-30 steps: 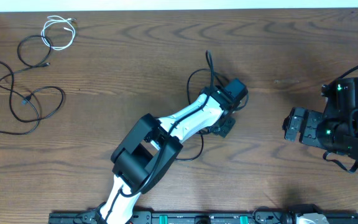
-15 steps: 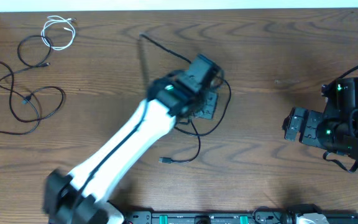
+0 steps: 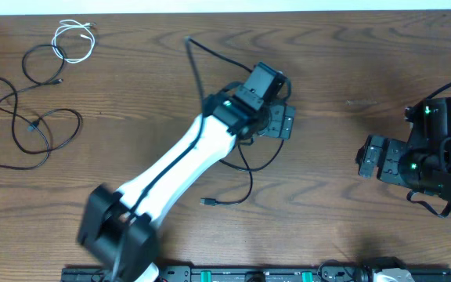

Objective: Untangle cables

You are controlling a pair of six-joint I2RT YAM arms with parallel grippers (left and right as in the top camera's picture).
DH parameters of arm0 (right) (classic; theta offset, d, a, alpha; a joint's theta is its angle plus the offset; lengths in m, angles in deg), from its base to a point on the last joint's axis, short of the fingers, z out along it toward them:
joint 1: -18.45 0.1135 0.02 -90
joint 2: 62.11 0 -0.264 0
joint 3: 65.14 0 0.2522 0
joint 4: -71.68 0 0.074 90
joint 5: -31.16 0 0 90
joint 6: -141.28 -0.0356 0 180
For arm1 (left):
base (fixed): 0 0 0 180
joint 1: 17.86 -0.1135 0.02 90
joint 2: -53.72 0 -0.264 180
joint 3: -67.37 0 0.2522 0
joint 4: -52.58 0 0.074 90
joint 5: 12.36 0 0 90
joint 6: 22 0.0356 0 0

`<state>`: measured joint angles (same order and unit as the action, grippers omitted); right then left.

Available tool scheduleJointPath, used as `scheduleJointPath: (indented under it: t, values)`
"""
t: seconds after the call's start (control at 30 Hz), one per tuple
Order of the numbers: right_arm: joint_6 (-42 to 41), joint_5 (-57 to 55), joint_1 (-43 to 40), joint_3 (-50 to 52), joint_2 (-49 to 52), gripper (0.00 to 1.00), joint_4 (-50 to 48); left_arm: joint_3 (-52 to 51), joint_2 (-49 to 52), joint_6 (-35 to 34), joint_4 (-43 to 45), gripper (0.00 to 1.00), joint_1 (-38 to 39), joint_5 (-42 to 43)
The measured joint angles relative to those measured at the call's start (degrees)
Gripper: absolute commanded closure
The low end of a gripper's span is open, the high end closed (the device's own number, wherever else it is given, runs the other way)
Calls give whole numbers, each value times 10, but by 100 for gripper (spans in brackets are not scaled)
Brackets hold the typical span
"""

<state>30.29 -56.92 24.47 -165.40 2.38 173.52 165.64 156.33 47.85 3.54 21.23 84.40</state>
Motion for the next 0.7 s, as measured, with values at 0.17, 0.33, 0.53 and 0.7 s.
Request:
scheduleJointPath:
  t: [0.17, 0.33, 0.53, 0.7]
  values:
    - [0, 0, 0, 0, 0, 1, 0, 0, 83, 0, 52, 9, 1, 0]
    - [0, 0, 0, 0, 0, 1, 0, 0, 144, 9, 84, 9, 11, -3]
    - [0, 0, 0, 0, 0, 1, 0, 0, 173, 16, 100, 28, 40, -40]
    - [0, 0, 0, 0, 0, 1, 0, 0, 185, 20, 110, 29, 58, -59]
